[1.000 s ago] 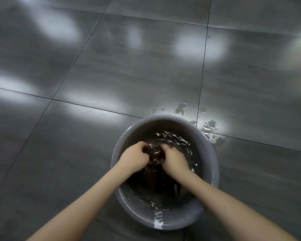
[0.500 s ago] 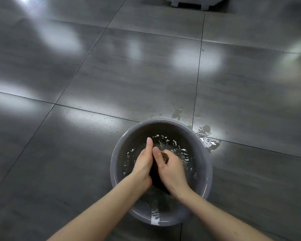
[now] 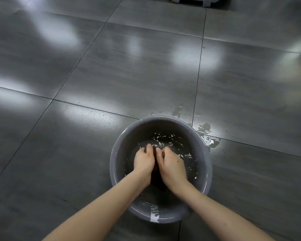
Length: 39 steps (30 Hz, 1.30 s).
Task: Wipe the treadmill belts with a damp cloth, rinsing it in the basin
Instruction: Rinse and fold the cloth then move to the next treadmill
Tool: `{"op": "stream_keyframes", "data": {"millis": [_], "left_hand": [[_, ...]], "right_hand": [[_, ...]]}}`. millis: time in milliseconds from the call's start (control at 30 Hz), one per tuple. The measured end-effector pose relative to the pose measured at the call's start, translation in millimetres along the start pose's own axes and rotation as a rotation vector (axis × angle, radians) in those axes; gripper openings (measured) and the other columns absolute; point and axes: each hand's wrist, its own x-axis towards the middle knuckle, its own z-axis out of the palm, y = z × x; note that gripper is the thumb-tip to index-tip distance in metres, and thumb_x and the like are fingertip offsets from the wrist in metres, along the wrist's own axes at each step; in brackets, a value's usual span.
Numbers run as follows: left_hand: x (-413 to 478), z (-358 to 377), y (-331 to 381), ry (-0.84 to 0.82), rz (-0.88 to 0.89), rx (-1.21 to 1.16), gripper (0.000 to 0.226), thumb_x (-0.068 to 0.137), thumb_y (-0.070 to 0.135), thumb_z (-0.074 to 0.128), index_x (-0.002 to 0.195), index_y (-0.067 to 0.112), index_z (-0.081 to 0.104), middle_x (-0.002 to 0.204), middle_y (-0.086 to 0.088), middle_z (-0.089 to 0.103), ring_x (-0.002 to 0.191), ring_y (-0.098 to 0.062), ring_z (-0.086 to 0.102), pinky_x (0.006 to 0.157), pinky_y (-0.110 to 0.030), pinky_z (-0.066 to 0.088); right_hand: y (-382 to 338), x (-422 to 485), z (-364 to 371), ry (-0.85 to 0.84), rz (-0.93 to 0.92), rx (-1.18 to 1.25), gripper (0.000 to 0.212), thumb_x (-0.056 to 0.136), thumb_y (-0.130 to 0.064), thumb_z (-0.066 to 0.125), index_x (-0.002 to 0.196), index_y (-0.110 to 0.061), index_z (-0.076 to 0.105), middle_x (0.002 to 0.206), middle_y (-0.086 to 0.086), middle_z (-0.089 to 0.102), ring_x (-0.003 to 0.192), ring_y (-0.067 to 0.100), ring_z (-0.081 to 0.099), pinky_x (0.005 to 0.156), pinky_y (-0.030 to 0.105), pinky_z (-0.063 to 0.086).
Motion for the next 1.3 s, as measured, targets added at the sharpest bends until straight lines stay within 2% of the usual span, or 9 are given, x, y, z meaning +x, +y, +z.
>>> {"op": "stream_keyframes", "data": {"millis": [100,267,400,500,567,667,800,967,1300], "left_hand": [[4.6,-13.4,4.2,-0.135,-0.108,0.113,0.062,0.091,0.059,0.040,0.141,0.023,0.038,0.134,-0.009,0.052,0.120,-0.031,0.051,0.102,-0.049,0.042],[-4.0,-36.8,23.0,-0.206,-0.126,0.101,0.059,0.095,0.058,0.033,0.148,0.031,0.028,0.151,0.002,0.036,0.136,-0.022,0.037,0.111,-0.045,0.029],[-18.0,-45.6,37.9,-0.198,-0.206,0.041,0.053,0.098,0.053,0.034,0.143,0.025,0.038,0.120,0.000,0.059,0.090,-0.017,0.058,0.069,-0.040,0.050],[-21.6,-43.4,40.9,-0.206,-0.256,0.057,0.048,0.098,0.050,0.037,0.131,0.017,0.049,0.079,-0.001,0.056,0.059,-0.016,0.058,0.040,-0.031,0.045],[-17.6,-43.1,37.8,-0.234,-0.300,0.025,0.055,0.095,0.056,0.038,0.133,0.017,0.047,0.093,-0.002,0.057,0.089,-0.021,0.064,0.064,-0.041,0.052],[-10.7,-38.1,33.5,-0.295,-0.344,-0.001,0.064,0.089,0.069,0.035,0.136,0.028,0.045,0.133,-0.010,0.052,0.126,-0.038,0.043,0.096,-0.064,0.034],[-15.4,-23.6,37.0,-0.353,-0.383,-0.293,0.055,0.083,0.073,0.042,0.097,0.025,0.066,0.087,-0.007,0.069,0.083,-0.027,0.063,0.075,-0.040,0.049],[-20.6,-10.3,30.5,-0.316,-0.308,-0.481,0.053,0.080,0.061,0.059,0.089,0.010,0.069,0.080,-0.010,0.071,0.070,-0.023,0.069,0.061,-0.031,0.056],[-10.5,-3.0,14.1,-0.095,-0.198,-0.645,0.028,0.091,0.032,0.060,0.085,0.004,0.060,0.075,-0.009,0.061,0.061,-0.020,0.062,0.055,-0.027,0.051]], "right_hand": [[13.2,1.4,-3.7,0.004,0.011,-0.299,0.058,0.092,-0.054,0.043,0.136,-0.016,0.038,0.126,0.014,0.049,0.113,0.034,0.048,0.090,0.042,0.039],[31.8,-6.1,8.3,-0.246,-0.211,-0.682,0.082,0.083,-0.050,0.060,0.148,-0.038,0.013,0.151,0.019,0.021,0.128,0.039,0.034,0.097,0.050,0.036],[29.4,5.4,3.7,-0.339,-0.121,-0.684,0.083,0.088,-0.007,0.049,0.150,-0.031,-0.002,0.146,0.019,0.020,0.124,0.039,0.034,0.093,0.045,0.042],[27.4,9.7,-3.4,-0.452,-0.166,-0.450,0.087,0.084,0.002,0.046,0.150,-0.037,0.005,0.137,0.014,0.034,0.121,0.036,0.041,0.096,0.041,0.042],[25.5,16.0,-13.4,-0.408,-0.038,-0.179,0.075,0.082,0.002,0.045,0.146,-0.031,0.027,0.134,0.012,0.047,0.120,0.033,0.049,0.095,0.034,0.042],[5.0,11.7,-28.1,-0.411,0.316,0.531,0.056,0.069,-0.002,0.048,0.123,-0.016,0.056,0.105,0.010,0.062,0.088,0.028,0.061,0.059,0.024,0.050],[-17.1,-5.4,-39.0,-0.352,0.340,0.970,0.040,0.057,-0.012,0.049,0.095,-0.011,0.063,0.084,0.013,0.061,0.080,0.026,0.058,0.060,0.029,0.049],[-21.8,-25.1,-26.5,-0.020,-0.060,0.420,0.043,0.073,-0.051,0.051,0.109,-0.029,0.057,0.100,-0.011,0.065,0.094,0.008,0.059,0.084,0.025,0.044],[-23.6,-15.0,-17.4,0.183,-0.194,0.121,0.074,0.076,-0.079,0.017,0.081,-0.017,0.058,0.071,0.004,0.067,0.074,0.028,0.061,0.066,0.039,0.045]]}}
